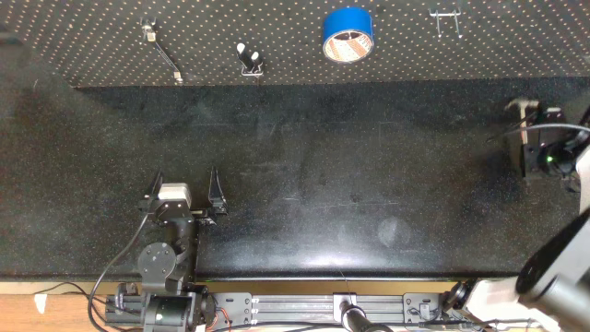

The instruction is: Place Tools Onto Pegboard

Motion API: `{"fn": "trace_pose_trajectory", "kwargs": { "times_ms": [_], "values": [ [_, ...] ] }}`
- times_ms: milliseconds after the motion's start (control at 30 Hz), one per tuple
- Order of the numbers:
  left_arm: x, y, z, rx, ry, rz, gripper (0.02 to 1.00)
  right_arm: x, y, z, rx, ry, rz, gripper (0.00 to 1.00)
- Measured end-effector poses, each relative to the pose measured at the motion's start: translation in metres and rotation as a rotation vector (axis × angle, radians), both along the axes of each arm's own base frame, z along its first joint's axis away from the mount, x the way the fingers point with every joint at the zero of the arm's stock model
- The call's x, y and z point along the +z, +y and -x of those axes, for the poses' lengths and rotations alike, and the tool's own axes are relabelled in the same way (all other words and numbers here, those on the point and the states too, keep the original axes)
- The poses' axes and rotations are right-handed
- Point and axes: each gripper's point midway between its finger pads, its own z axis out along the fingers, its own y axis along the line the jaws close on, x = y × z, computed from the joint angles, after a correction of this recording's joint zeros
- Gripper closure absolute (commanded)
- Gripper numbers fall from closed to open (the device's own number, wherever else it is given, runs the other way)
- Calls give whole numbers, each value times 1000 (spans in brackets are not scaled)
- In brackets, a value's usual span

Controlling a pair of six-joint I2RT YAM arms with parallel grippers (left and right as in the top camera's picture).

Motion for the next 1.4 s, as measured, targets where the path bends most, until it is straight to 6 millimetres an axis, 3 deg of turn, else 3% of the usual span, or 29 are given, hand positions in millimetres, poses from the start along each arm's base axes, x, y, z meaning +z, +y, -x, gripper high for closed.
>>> {"fn": "trace_pose_trajectory", "kwargs": {
  "times_ms": [33,67,100,233,367,567,700,933,1400],
  "values": [
    [0,0,0,0,0,0,23,18,3,-5,-3,-60,5,925],
    [0,0,0,0,0,0,23,22,3,-5,-5,-73,7,923],
    [0,0,0,0,0,0,23,58,9,-10,-21,-186,24,923],
    [0,0,0,0,0,0,23,118,26,0,-63,-347,40,923],
    [0,0,0,0,0,0,23,150,57,4,-28,-432,40,925],
    [0,0,0,0,0,0,23,193,124,-1,148,-593,11,925],
    [0,0,0,0,0,0,20,203,145,-7,194,-636,-14,921],
    [0,0,0,0,0,0,23,190,175,-21,286,-603,-64,923],
    [0,0,0,0,0,0,23,164,172,-67,293,-585,-75,925]
  ]
}}
